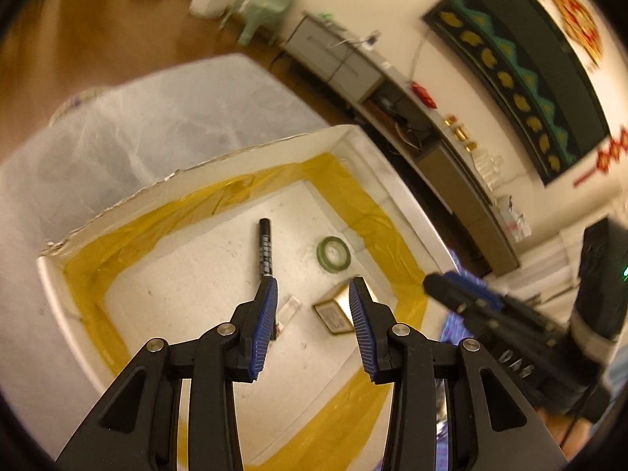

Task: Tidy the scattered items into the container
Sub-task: 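Move both open tools back over the remaining items on the table, then grasp the white charger with the left tool while the right tool grasps the tissue pack, then lift the white charger and tissue pack and carry them toward the white box, then open the left tool to drop the charger while the right tool releases the tissue pack, then withdraw both open tools from the white box back over the table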

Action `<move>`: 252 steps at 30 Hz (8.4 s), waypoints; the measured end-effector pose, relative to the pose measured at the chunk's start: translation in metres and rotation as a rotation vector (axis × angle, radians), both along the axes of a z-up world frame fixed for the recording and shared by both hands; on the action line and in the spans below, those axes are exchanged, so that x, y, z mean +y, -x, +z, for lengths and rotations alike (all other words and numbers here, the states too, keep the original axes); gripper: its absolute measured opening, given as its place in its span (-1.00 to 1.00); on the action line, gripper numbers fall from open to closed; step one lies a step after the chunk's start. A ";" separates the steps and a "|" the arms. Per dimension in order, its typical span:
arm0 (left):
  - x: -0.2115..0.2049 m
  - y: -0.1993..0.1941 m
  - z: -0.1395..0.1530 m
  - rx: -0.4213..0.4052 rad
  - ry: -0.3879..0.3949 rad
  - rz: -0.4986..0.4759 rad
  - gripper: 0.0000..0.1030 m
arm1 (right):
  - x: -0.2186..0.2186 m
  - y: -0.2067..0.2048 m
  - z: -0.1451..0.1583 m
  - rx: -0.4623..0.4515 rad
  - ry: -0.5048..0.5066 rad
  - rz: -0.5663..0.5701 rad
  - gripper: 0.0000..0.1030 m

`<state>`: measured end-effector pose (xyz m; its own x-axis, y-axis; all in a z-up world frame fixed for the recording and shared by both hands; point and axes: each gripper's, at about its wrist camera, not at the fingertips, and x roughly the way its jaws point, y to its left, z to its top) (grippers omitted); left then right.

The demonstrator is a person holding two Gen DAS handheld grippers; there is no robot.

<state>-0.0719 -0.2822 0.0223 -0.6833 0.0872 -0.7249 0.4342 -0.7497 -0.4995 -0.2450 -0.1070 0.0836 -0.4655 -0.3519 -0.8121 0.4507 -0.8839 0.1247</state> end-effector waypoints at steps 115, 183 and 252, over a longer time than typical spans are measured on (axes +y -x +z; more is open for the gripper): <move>0.256 -0.012 -0.011 0.059 0.279 -0.602 0.03 | 0.220 -0.183 -0.108 0.076 0.079 -0.378 0.02; 0.059 -0.050 0.068 0.324 -0.054 -0.285 0.03 | 0.051 -0.149 0.039 0.256 0.123 -0.160 0.02; -0.038 -0.015 -0.005 -0.050 0.103 0.002 0.10 | -0.071 0.040 -0.051 -0.212 -0.062 0.056 0.16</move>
<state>-0.0569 -0.3201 0.0178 -0.6464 0.0092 -0.7629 0.4583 -0.7948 -0.3979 -0.2845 -0.1781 0.0326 -0.2634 -0.3191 -0.9104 0.4690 -0.8670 0.1682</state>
